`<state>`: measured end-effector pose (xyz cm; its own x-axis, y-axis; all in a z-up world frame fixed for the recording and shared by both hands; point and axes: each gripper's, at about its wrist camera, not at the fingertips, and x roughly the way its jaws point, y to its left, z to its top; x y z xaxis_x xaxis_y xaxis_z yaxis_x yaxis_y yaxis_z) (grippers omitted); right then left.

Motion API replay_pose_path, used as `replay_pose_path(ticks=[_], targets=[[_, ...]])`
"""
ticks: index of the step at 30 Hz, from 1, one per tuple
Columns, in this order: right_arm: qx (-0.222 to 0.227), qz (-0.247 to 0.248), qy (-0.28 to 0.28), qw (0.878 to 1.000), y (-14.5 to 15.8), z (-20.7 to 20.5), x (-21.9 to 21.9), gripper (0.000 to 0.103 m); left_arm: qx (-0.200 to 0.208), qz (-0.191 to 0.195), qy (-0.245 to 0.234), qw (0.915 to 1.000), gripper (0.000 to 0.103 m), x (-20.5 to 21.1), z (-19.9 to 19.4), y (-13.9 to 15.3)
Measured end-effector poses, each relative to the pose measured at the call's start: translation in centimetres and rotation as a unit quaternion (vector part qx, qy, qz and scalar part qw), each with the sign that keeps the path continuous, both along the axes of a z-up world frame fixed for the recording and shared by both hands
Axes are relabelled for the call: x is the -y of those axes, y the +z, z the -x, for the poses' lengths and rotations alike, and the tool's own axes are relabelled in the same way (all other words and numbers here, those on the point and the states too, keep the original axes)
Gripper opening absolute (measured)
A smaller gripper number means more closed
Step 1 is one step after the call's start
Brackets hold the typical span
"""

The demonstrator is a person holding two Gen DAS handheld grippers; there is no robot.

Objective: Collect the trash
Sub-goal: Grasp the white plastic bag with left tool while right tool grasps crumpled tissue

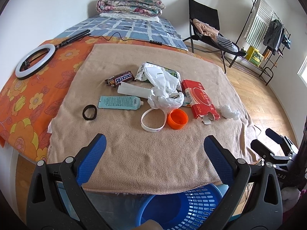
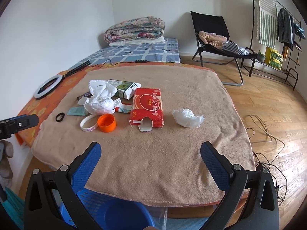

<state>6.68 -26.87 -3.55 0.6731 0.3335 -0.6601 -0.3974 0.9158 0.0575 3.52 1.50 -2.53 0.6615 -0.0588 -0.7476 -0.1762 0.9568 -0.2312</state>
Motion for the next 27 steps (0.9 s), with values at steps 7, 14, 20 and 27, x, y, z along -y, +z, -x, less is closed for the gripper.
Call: replay_pose_path(ticks=[7,14,20,27], targets=[[-0.048,-0.019,-0.001,0.999,-0.2,-4.0,0.7,0.102,-0.027,0.037,0.008,0.9989,0.089,-0.8,-4.6,-1.0],[-0.075,-0.012,-0.025,0.997,-1.1,-9.0,1.9,0.102,-0.039,0.063,0.004,0.9972,0.077,-1.0,-9.1,-2.0],[-0.118,-0.045,-0.063,0.990,-2.8,-12.9,3.6,0.102,-0.051,0.059,-0.005,0.9969,0.069,-0.1,-13.0,-3.2],[-0.158,-0.054,-0.071,0.983,-5.0,-16.3,3.1,0.096,-0.072,0.079,0.016,0.9942,0.063,-1.0,-16.2,-5.5]])
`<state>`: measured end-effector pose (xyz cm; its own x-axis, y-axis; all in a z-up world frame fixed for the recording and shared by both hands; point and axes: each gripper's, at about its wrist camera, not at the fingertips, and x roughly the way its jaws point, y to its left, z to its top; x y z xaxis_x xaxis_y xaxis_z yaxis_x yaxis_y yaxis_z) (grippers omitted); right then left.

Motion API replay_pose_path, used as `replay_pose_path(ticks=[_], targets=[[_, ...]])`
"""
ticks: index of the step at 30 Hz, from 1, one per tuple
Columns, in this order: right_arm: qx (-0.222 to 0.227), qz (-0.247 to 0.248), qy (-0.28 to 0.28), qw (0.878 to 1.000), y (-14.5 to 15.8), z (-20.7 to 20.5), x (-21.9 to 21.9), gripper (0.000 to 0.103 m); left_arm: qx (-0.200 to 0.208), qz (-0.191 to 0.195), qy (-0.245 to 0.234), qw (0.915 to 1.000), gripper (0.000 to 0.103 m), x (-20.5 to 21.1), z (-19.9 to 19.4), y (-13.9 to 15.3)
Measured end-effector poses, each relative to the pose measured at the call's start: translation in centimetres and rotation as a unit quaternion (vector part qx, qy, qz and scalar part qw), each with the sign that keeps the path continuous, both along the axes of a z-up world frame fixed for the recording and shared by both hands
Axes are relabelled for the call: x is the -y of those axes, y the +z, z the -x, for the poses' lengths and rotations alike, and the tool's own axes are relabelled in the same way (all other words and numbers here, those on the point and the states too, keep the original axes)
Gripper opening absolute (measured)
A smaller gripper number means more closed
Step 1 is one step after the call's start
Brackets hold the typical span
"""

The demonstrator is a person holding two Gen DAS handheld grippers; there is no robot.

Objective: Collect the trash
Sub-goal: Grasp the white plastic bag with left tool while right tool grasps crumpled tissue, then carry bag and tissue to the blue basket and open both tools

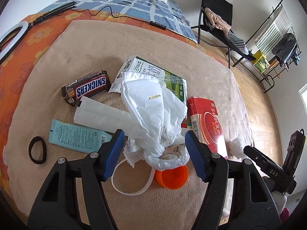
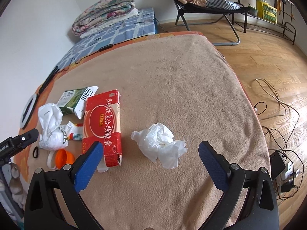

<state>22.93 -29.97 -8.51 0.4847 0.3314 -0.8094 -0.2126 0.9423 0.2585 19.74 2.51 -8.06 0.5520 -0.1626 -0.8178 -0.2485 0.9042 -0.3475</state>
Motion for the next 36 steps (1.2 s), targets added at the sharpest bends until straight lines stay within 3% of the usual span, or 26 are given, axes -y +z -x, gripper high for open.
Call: replay_pose_path(ticks=[2,10,13,15,17,20,36], targets=[[-0.011,-0.002,0.001,1.000,-0.7,-0.6,-0.2,0.090,-0.007,0.005,-0.001,1.0000,0.057,0.0,-0.5,-0.6],[-0.031,0.019,0.008,0.999,-2.5,-1.9,-1.2,0.086,0.003,0.002,-0.004,1.0000,0.024,0.1,-0.6,-0.8],[-0.040,0.016,0.010,0.999,-2.9,-2.1,-1.2,0.071,0.014,0.004,-0.007,0.9999,0.018,0.1,-0.4,-0.1],[-0.054,0.006,0.011,0.998,-3.4,-2.2,-1.1,0.047,0.022,-0.003,-0.011,0.9997,0.017,0.2,-0.1,0.4],[-0.062,0.002,0.009,0.998,-3.7,-2.2,-1.0,0.034,0.028,-0.008,-0.013,0.9995,0.017,0.3,0.1,1.0],[-0.060,-0.014,0.007,0.998,-3.4,-2.2,-0.7,0.028,0.038,-0.004,-0.014,0.9992,0.017,0.1,0.7,1.9],[0.027,-0.043,0.042,0.998,3.2,2.9,-0.3,0.026,0.095,0.006,-0.057,0.9938,0.017,-0.1,8.7,8.1]])
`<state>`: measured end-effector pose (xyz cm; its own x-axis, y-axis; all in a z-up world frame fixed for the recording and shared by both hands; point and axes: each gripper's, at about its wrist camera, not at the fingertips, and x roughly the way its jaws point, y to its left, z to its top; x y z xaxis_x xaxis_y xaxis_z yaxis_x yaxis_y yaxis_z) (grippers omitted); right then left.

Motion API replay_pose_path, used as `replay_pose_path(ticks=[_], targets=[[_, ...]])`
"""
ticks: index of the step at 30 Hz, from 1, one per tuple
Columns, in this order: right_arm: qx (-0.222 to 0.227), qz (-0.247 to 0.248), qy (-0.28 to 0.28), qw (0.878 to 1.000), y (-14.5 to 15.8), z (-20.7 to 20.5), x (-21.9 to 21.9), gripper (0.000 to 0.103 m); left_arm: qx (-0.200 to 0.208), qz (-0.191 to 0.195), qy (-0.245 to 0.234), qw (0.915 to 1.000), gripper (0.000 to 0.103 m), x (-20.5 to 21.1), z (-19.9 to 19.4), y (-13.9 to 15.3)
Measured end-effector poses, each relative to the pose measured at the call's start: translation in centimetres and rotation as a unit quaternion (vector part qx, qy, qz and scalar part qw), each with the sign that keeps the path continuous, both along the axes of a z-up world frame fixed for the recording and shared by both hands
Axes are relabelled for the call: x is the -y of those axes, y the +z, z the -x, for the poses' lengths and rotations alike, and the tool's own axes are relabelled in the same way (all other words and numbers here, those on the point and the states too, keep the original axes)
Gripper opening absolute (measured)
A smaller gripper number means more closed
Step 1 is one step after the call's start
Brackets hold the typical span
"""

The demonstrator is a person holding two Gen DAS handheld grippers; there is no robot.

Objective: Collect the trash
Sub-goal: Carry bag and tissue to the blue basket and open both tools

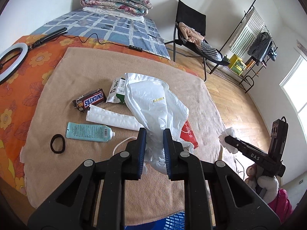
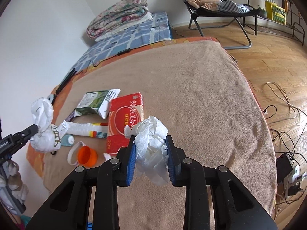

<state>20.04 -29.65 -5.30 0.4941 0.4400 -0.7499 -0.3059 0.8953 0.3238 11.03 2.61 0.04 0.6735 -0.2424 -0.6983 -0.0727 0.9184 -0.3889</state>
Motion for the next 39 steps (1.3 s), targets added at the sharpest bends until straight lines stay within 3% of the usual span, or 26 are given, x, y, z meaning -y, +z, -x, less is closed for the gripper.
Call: replay_pose_path(ticks=[6,15,28,39], targets=[[0.036,0.004,0.029,0.999,2.4,3.9,-0.3,0.026,-0.001,-0.003,-0.030,0.9996,0.017,1.2,4.5,0.4],[0.035,-0.005,0.073,0.997,2.5,9.8,-0.4,0.026,-0.035,0.007,-0.078,0.9963,0.017,3.4,11.4,-2.4],[0.020,0.045,0.152,0.987,-2.0,18.6,-2.3,0.026,-0.111,-0.012,-0.125,0.9858,0.017,6.6,17.0,-9.1],[-0.022,0.078,0.188,0.979,-6.6,21.4,-3.6,0.027,-0.169,-0.030,-0.154,0.9730,0.017,8.3,18.2,-13.3]])
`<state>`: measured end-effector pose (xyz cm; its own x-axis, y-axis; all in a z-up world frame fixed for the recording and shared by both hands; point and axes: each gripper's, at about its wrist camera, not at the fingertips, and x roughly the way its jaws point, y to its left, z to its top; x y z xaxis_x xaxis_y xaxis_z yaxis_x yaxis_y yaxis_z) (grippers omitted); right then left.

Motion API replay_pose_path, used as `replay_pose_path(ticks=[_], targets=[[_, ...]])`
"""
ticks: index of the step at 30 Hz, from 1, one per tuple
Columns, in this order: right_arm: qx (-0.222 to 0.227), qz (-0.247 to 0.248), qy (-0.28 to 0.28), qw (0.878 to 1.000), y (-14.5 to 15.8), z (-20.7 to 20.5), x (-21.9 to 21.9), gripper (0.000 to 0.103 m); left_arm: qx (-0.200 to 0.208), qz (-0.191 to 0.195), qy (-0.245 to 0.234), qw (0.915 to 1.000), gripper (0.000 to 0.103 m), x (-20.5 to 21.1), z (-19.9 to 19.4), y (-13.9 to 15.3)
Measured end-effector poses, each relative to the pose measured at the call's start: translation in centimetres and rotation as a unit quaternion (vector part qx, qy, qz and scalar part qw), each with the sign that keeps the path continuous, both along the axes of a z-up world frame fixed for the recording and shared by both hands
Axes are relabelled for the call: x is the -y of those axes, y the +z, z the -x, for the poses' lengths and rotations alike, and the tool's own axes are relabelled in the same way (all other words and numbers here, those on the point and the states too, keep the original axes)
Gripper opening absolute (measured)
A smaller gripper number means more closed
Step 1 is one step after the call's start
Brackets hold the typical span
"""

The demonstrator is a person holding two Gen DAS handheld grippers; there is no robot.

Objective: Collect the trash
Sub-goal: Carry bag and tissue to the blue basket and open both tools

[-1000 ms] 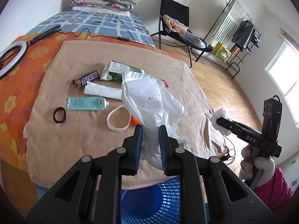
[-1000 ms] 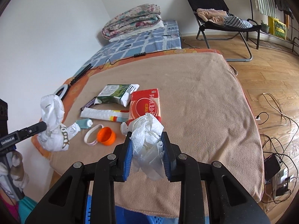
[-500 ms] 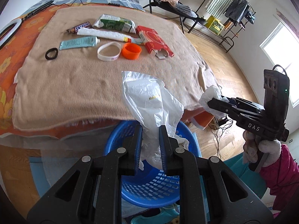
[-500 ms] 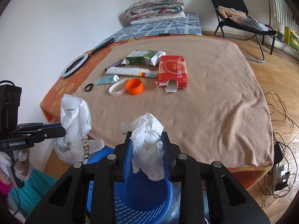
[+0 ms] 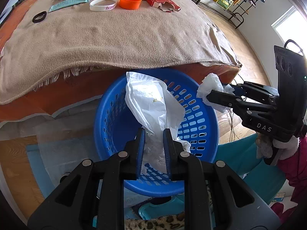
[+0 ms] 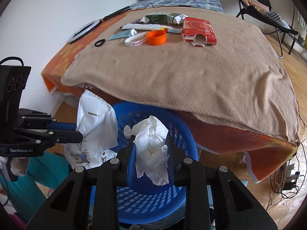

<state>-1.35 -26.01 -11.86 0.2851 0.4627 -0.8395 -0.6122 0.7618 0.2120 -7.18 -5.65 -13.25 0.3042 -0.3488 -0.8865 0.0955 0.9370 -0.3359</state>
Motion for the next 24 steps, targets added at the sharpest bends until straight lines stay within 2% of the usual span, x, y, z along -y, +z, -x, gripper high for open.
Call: replay_pose_path(ticks=[4,5,7,10,11,14,15,17,21,24], targets=[[-0.006,0.011,0.003,1.000,-0.8,0.3,0.1,0.029,-0.012,-0.006,-0.001,0.9999,0.018,0.0,-0.2,-0.7],[-0.007,0.014,0.004,1.000,-1.1,0.4,0.1,0.029,-0.014,-0.009,0.000,0.9999,0.021,0.0,-0.3,-0.8],[-0.011,0.018,0.005,1.000,-1.5,0.5,0.2,0.029,-0.015,-0.012,0.002,0.9998,0.040,0.0,-0.5,-0.9],[-0.017,0.025,0.008,1.000,-1.9,0.6,0.1,0.031,-0.009,-0.017,0.004,0.9998,0.041,0.0,-0.8,-0.8],[-0.018,0.027,0.009,0.999,-2.0,0.6,0.0,0.033,-0.007,-0.019,0.005,0.9998,0.041,-0.2,-0.9,-0.7],[-0.013,0.038,0.007,0.999,-2.0,0.6,-0.1,0.056,-0.007,-0.018,0.013,0.9997,0.043,-0.6,-1.1,-0.7],[-0.010,0.038,0.005,0.999,-2.0,0.6,-0.1,0.059,-0.006,-0.019,0.016,0.9997,0.048,-0.7,-1.1,-0.6],[-0.009,0.037,0.003,0.999,-1.9,0.5,0.0,0.059,-0.002,-0.020,0.023,0.9995,0.056,-1.1,-1.2,-0.4],[-0.009,0.044,-0.005,0.999,-2.0,0.2,0.0,0.064,0.003,-0.022,0.032,0.9992,0.058,-1.5,-1.4,0.0],[-0.008,0.044,-0.010,0.999,-1.9,0.0,0.0,0.065,0.010,-0.024,0.039,0.9989,0.067,-1.7,-1.7,0.5]])
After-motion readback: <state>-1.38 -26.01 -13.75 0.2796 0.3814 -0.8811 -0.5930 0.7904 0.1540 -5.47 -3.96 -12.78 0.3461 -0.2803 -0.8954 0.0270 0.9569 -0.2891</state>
